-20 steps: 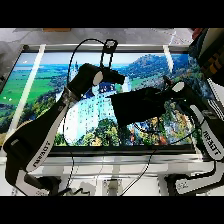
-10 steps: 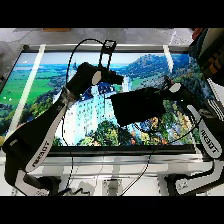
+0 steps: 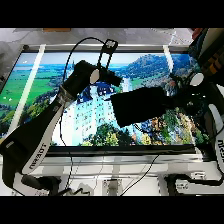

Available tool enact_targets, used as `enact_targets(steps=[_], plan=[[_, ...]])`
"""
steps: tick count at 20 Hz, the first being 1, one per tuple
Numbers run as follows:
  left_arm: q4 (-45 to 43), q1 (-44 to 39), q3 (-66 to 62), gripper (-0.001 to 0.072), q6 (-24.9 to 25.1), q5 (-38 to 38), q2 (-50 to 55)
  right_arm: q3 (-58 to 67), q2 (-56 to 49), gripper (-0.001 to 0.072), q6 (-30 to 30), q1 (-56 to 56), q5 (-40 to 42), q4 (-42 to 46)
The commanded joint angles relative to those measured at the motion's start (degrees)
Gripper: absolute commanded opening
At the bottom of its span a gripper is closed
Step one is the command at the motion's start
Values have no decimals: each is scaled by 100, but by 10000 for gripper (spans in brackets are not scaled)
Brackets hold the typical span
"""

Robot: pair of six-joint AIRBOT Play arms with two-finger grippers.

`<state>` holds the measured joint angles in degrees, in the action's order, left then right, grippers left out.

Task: Fold the clothes and pants, and hang the long-sleeved shirts on hangers.

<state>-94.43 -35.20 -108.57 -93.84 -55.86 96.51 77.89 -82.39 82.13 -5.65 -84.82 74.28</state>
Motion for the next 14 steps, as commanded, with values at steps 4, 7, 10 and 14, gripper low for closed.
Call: enact_targets(steps=[4,7,10,14], plan=[[13,-7,0,9,44,-210,-31,26,162,622,-890,-79,-505,1580],[13,-7,0,9,44,-234,-31,26,162,616,-883,-79,409,2057],[11,-4,0,9,44,-232,-31,26,162,37,-811,-79,1488,2028],[9,-4,0,9,46,-232,-28,26,98,11,-601,-389,2566,1980]])
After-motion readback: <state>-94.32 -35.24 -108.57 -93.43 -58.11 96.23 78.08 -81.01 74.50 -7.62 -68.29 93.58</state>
